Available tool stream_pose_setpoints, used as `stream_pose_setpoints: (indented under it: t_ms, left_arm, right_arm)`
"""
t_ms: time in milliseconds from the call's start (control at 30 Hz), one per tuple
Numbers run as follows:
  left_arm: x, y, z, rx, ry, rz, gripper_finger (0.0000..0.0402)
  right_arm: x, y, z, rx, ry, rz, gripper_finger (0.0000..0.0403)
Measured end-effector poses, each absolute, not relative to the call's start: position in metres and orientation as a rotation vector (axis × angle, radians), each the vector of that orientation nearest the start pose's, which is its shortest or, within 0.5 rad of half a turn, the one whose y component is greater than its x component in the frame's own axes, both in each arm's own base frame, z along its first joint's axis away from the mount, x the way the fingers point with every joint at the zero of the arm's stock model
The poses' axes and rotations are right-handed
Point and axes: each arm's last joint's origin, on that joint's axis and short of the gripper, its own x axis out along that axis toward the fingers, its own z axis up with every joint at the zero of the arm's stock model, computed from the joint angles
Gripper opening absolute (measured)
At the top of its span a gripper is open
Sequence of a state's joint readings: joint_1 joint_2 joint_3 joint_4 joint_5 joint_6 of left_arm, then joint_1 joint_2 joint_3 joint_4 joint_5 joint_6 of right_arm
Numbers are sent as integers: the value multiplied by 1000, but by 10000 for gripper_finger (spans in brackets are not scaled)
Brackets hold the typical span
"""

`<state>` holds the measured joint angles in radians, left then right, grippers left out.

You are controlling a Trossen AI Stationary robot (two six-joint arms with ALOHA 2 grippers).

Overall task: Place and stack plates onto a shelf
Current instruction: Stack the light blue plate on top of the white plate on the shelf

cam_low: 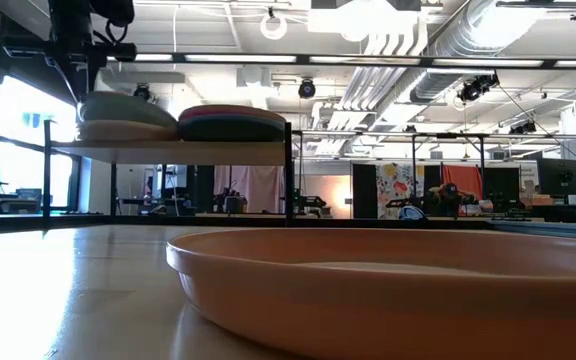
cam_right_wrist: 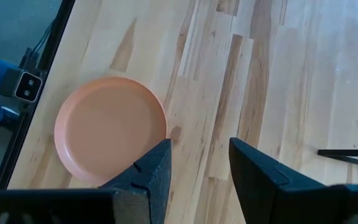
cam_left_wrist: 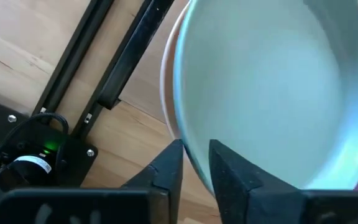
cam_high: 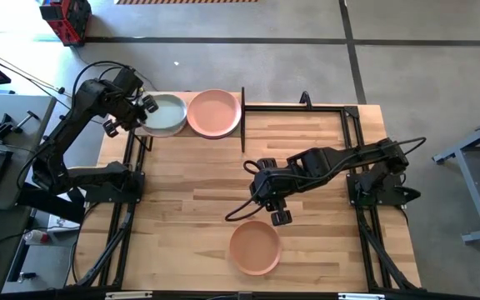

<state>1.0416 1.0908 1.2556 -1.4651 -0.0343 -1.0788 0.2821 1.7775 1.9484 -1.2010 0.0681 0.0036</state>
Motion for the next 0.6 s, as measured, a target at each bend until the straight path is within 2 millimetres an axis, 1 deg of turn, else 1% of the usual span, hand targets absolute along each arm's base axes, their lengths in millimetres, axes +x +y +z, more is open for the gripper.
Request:
stream_pose_setpoints:
  t_ms: [200, 300, 400, 500, 600]
  left_arm:
    - [78, 135, 344, -1484, 622, 1540, 91]
    - [78, 135, 344, -1462, 656, 1506, 93]
    - [79, 134, 344, -1462, 687, 1441, 90]
    - [79, 133, 344, -1424, 734, 1386, 90]
    - [77, 130, 342, -1391, 809, 1395, 90]
  right_arm:
    - [342, 97, 380, -176, 1017, 193, 138]
    - [342, 97, 380, -176, 1017, 193, 138]
    - [342, 97, 380, -176, 1017, 193, 138]
    - [342, 97, 380, -176, 1017, 193, 138]
    - [342, 97, 380, -176, 1016, 193, 138]
